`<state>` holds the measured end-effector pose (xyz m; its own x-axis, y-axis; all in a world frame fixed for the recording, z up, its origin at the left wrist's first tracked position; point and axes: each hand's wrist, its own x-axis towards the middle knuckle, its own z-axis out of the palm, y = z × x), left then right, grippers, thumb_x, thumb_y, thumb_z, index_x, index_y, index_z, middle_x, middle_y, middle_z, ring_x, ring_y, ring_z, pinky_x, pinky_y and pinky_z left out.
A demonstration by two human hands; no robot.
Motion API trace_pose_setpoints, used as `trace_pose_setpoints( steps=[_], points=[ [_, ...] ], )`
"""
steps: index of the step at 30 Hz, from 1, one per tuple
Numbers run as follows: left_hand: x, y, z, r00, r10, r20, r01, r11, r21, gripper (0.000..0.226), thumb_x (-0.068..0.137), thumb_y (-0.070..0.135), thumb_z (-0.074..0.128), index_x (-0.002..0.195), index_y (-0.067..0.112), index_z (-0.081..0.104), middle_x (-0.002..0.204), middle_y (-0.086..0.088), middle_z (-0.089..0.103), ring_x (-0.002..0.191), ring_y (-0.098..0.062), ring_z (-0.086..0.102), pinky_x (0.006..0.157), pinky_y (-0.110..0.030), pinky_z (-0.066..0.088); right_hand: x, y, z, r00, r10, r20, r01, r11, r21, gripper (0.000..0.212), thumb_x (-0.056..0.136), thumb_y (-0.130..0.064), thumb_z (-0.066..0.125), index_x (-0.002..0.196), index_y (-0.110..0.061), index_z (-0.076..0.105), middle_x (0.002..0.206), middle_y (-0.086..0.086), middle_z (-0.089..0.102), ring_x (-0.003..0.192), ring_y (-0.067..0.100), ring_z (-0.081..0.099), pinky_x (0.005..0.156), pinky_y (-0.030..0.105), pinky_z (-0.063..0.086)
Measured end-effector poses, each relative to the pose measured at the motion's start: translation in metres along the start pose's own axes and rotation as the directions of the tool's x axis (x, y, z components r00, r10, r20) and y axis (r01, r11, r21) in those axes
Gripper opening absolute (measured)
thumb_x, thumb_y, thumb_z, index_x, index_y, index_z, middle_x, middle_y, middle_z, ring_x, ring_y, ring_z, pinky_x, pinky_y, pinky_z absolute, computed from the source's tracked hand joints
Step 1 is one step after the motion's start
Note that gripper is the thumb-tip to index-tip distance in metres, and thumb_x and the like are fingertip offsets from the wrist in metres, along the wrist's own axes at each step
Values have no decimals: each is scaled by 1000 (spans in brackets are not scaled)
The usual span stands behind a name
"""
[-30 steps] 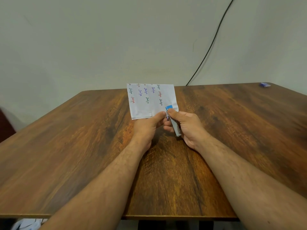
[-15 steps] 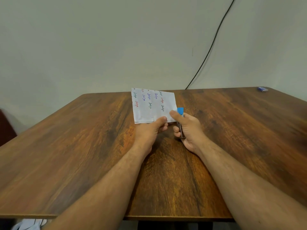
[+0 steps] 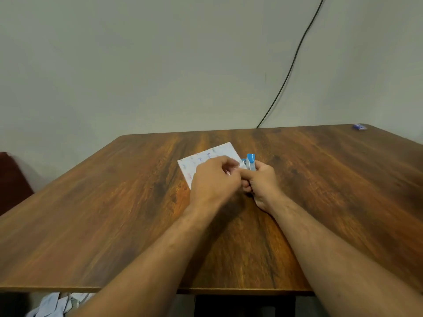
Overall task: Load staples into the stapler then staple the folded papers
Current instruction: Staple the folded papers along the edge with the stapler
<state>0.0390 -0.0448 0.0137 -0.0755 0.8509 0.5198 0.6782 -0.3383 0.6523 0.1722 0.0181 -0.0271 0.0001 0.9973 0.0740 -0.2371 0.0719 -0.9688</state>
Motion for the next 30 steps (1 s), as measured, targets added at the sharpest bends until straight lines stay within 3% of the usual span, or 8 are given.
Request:
trace_pose_setpoints(
  steps=[2, 5, 13, 15, 17, 20, 25, 30],
  points=[
    [12, -14, -1, 988, 103, 115, -133, 946, 294, 71, 75, 46, 61, 144, 43, 46, 151, -1, 50, 144, -25, 37, 120, -48, 27, -3, 0, 2, 998, -22, 54, 24, 999, -34, 15, 87, -6, 74, 101, -7, 69, 61, 1, 63, 43, 7, 44, 37, 22, 33],
    [27, -36, -6, 965, 28, 260, -177, 803, 570, 100, 75, 61, 63, 155, 54, 5, 171, -10, 3, 155, -40, -3, 119, -58, -14, -5, -1, 4, 996, -23, 82, 30, 996, -86, 11, 87, -3, 74, 96, -7, 69, 60, -1, 65, 42, 7, 44, 36, 21, 31],
    [31, -53, -24, 909, -339, 244, 128, 783, 609, 91, 68, 79, 55, 149, 41, 37, 151, -10, 44, 131, -40, 47, 104, -54, 38, -14, -8, 9, 992, -126, -2, 122, 964, -238, 23, 92, -33, 66, 91, -12, 75, 54, -10, 60, 41, 7, 47, 39, 23, 35],
    [32, -56, -26, 838, -493, 232, 220, 695, 684, 99, 69, 85, 55, 151, 34, 35, 155, -15, 40, 137, -44, 42, 110, -58, 33, -16, -14, 5, 960, -274, 50, 253, 780, -573, 22, 93, -32, 64, 93, -14, 77, 60, -10, 65, 52, 7, 58, 48, 22, 39],
    [36, -58, -28, 812, -542, 216, 250, 658, 711, 110, 71, 91, 47, 158, 29, 22, 165, -20, 20, 148, -50, 20, 117, -64, 17, -16, -24, -3, 919, -306, 247, 348, 339, -874, 23, 93, -36, 63, 97, -16, 75, 84, -1, 63, 78, 18, 62, 61, 29, 39],
    [50, -62, -25, 901, -344, 262, 68, 711, 700, 101, 85, 85, 28, 162, 25, 3, 170, -18, -6, 155, -41, -11, 122, -57, -2, -8, -37, -10, 922, -126, 365, 361, -54, -931, 31, 90, -44, 63, 108, -20, 72, 95, 0, 57, 91, 23, 61, 72, 35, 46],
    [97, -78, -12, 971, -49, 233, -122, 737, 665, 92, 92, 77, 10, 160, 19, -13, 167, -13, -22, 153, -31, -24, 122, -46, -12, 37, -51, -15, 891, -154, 426, 425, -42, -904, 73, 82, -75, 49, 126, -21, 71, 116, 2, 73, 107, 20, 64, 89, 35, 51],
    [190, -87, -9, 987, 146, 71, -156, 725, 671, 105, 84, 83, 4, 157, 10, -20, 167, -10, -24, 152, -22, -25, 125, -41, -11, 123, -86, 1, 797, -445, 408, 381, -154, -912, 98, 90, -80, 19, 161, -12, 21, 167, 14, 25, 156, 32, 14, 125, 49, 14]
  ],
)
